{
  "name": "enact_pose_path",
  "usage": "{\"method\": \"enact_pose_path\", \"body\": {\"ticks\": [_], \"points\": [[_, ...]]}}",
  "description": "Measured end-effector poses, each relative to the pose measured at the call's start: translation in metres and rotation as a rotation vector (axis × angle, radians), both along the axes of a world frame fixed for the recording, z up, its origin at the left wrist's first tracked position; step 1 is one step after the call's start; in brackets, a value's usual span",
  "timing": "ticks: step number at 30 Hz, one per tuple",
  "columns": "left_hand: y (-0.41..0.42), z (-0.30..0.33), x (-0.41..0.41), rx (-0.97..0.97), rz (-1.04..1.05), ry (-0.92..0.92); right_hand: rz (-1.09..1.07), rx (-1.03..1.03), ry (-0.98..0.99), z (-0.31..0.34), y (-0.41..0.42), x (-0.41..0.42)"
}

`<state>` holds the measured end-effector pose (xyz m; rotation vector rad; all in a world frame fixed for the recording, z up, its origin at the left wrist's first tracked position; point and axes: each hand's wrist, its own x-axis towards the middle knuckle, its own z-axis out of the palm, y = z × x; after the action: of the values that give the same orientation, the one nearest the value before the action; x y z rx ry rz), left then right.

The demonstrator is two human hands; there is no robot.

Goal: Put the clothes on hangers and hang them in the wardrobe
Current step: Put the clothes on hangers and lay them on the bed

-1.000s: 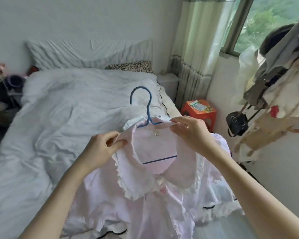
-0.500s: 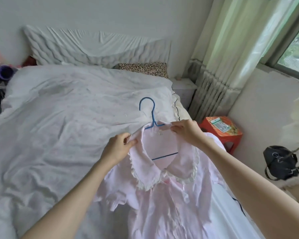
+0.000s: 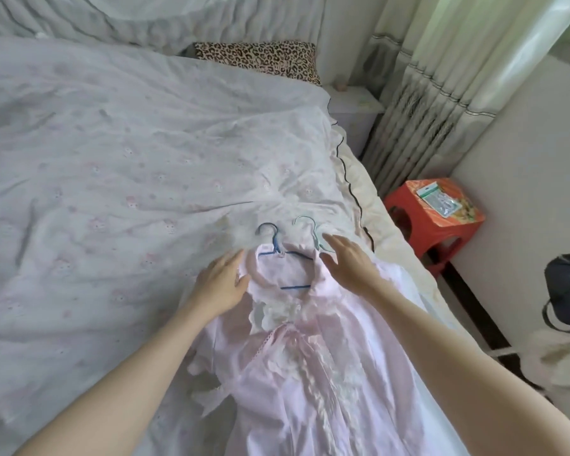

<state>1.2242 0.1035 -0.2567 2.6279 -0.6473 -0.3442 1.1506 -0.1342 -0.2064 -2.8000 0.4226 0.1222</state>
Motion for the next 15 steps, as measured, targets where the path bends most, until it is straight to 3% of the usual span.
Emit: {"method": "enact_pose_path", "body": {"ticks": [4, 9, 12, 15], "points": [[0.010, 0.000, -0.046, 0.065, -0.101, -0.006, -0.030, -0.017, -0.054, -0.008, 0.008, -0.058], [0.012, 0.014, -0.145, -0.157, -0.098, 0.008, -0.122, 0.034, -0.057, -0.003, 0.027, -0.165], [-0.007, 0.037, -0.214, -0.086, -0.310, 0.033, -0.154, -0.037, -0.011, 0.006, 0.024, -0.238], [-0.037, 0.069, -0.264, -0.008, -0.536, -0.069, -0.248, -0.106, -0.002, 0.025, 0.012, -0.316]]}}
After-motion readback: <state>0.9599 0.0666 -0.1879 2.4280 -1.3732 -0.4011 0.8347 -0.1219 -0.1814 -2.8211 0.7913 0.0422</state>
